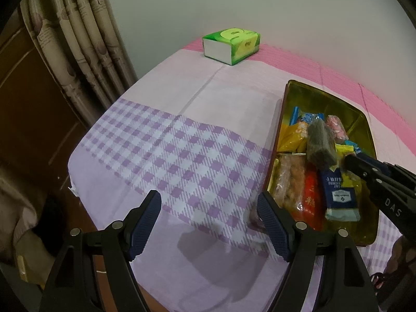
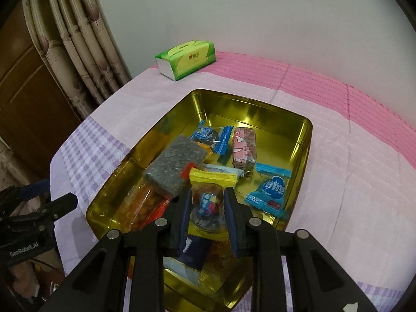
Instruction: Organize snacks
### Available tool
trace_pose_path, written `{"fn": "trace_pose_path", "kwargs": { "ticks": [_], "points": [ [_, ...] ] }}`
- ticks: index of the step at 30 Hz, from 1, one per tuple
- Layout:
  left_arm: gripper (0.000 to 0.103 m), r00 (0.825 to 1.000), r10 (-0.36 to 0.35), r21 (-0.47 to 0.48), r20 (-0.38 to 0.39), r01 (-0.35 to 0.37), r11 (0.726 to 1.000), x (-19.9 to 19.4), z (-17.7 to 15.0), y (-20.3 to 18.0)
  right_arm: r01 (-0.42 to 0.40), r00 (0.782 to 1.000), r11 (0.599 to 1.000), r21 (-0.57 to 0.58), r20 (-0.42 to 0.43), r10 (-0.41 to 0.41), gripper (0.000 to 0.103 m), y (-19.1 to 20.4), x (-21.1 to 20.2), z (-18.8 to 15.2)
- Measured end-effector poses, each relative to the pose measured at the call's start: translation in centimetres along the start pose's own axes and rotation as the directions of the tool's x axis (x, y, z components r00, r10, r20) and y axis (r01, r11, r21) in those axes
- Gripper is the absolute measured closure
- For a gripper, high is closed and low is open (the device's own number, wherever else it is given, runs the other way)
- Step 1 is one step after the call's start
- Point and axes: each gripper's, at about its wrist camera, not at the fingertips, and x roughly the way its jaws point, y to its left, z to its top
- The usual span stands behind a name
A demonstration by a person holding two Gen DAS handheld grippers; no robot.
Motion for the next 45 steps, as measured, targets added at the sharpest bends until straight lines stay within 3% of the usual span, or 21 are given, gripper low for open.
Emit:
{"fn": "trace_pose_path", "kwargs": {
  "ticks": [6,11,14,19,21,45],
  "points": [
    [0.026,1.0,-0.006,0.015,0.002,0.006,1.0,-0.1,-0.1,-0.5,0.015,1.0,1.0,-0.017,0.008,-0.015,0.079,0.3,-0.1,0.0],
    [0.026,1.0,-0.014,0.02,-0.002,0.014,1.0,-0.1,-0.1,-0.6,0.013,1.0,1.0,0.009,0.028,-0.013,0.068,0.3,-1.1,-0.1],
    [0.026,1.0,-0.015,0.037,-0.004,0.015,0.999,0.0,-0.2,-0.9,-0.002,0.999,1.0,0.029,0.052,0.0,0.053,0.4,-2.5,-0.4],
    [0.026,1.0,-0.019,0.044,-0.012,0.019,0.999,0.0,-0.3,-1.0,0.069,0.993,0.997,0.016,0.091,-0.07,0.01,1.0,-5.1,-1.8],
    [0.026,1.0,-0.014,0.051,-0.016,0.015,0.999,0.1,-0.4,-1.2,0.083,0.993,0.996,0.013,0.087,-0.084,0.005,1.2,-5.8,-2.7],
    [0.026,1.0,-0.009,0.097,-0.019,0.01,0.995,0.0,-0.9,-2.4,0.097,0.995,0.995,0.026,-0.01,-0.096,0.002,1.8,-4.9,-5.6]
  ]
}}
